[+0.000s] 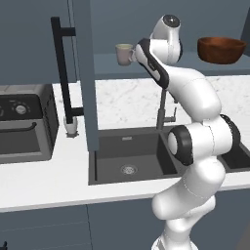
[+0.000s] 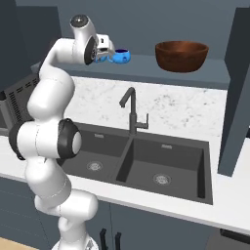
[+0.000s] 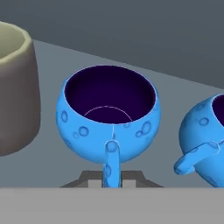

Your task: Gather all objects into one cabinet and sort the glasses and bowls to opposite sides.

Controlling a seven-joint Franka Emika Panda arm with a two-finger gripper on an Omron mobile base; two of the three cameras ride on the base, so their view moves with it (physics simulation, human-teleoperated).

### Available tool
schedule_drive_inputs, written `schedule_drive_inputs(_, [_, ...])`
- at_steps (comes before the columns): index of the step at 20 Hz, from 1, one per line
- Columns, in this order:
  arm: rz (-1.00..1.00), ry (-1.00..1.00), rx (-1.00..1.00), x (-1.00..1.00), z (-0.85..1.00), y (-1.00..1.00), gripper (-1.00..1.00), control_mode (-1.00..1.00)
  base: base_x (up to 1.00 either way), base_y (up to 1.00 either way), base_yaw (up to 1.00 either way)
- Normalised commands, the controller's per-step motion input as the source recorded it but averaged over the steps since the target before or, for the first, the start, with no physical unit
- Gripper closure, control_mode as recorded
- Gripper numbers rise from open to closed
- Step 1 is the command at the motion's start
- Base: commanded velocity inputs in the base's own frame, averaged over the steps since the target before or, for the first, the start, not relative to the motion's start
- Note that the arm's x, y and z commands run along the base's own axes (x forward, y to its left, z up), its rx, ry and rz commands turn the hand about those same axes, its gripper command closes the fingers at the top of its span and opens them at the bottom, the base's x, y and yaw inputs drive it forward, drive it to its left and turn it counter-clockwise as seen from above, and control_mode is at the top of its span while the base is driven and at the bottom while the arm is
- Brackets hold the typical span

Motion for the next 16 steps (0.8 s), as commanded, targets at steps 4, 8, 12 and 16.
schedule_drive_inputs(4, [0.00,0.00,0.00,0.08,0.00,0.00,-1.00,-1.00,0.00,0.00,0.00])
schedule_drive_inputs(8, [0.00,0.00,0.00,0.00,0.00,0.00,-1.00,-1.00,0.00,0.00,0.00])
schedule_drive_inputs(12, [0.00,0.00,0.00,-0.09,0.00,0.00,-1.00,-1.00,0.00,0.00,0.00])
schedule_drive_inputs(16, [0.00,-0.07,0.00,-0.95,0.00,0.00,-1.00,-1.00,0.00,0.00,0.00])
